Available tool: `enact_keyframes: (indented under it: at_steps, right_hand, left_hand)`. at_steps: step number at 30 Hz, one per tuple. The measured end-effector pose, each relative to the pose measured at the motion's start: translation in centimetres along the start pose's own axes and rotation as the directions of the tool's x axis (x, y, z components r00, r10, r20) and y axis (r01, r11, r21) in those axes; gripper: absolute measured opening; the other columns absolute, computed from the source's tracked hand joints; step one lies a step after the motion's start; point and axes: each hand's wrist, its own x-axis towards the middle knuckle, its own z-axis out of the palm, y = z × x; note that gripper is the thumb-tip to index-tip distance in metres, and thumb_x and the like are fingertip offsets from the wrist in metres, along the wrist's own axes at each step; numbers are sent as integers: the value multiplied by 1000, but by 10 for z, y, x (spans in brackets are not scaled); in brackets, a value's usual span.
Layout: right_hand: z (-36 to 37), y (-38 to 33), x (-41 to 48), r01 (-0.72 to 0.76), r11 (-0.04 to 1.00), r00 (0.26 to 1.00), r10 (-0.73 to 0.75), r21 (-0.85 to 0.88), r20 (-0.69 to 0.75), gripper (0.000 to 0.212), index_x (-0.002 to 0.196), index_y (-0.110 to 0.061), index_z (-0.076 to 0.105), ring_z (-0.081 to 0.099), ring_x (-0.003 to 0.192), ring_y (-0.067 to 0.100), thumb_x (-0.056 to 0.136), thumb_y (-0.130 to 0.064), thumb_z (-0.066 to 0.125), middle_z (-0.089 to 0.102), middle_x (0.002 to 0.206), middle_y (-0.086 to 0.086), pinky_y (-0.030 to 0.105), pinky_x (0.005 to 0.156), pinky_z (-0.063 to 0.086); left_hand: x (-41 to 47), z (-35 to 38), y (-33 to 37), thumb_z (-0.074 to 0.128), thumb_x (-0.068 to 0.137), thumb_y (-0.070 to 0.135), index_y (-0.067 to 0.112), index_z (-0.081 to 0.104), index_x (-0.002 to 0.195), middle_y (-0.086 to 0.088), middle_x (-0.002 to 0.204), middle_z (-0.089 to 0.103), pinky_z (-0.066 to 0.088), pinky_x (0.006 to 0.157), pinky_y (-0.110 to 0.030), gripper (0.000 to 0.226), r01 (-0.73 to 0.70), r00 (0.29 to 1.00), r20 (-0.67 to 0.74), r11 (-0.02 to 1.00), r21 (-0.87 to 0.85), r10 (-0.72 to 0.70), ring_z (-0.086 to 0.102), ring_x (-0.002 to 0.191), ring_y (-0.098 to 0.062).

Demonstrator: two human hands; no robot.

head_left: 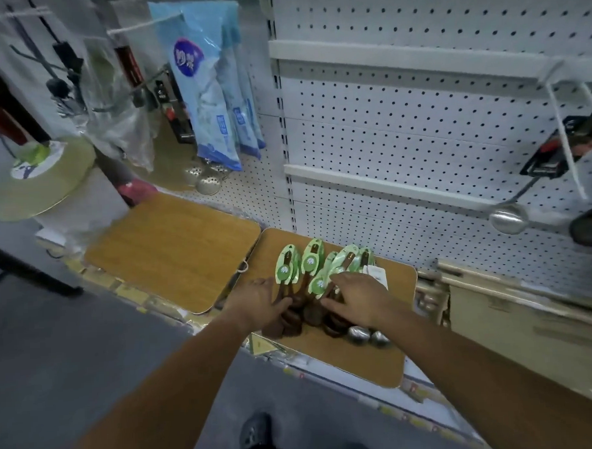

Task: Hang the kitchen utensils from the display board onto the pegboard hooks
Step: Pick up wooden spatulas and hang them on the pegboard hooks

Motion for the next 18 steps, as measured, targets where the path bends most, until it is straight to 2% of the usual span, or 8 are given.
enact_keyframes:
  at_steps: [3,8,12,18]
  right_hand:
    - [12,-3,8,-111,993,993,110,28,31,64,138,-18,44,54,119,29,94,-65,40,58,128,7,40,99,43]
    - [42,-30,30,-296,953,954,291,63,76,64,141,-21,40,55,118,30,94,-65,40,56,134,9,40,93,46]
    - [68,-61,51,-369,921,926,353,124,131,70,147,-19,38,50,127,30,94,-64,42,52,141,9,40,102,40]
    - [109,-73,81,-429,860,902,388,277,192,53,134,-15,49,56,117,34,93,-49,55,58,126,12,38,90,45]
  left_hand:
    - [31,13,-26,34,93,65,13,38,144,-11,140,53,45,100,-40,73,-65,998,17,998,9,65,51,126,-28]
    - [66,30,-65,37,95,61,15,38,144,-11,139,53,45,97,-39,68,-132,988,75,991,-31,134,50,125,-29]
    - [84,50,-93,37,97,58,15,40,144,-9,136,56,47,91,-37,64,-183,977,111,983,-6,182,54,121,-28]
    - [122,91,-115,43,96,57,12,41,145,-12,140,53,46,94,-36,66,-145,975,158,986,-88,157,51,126,-29]
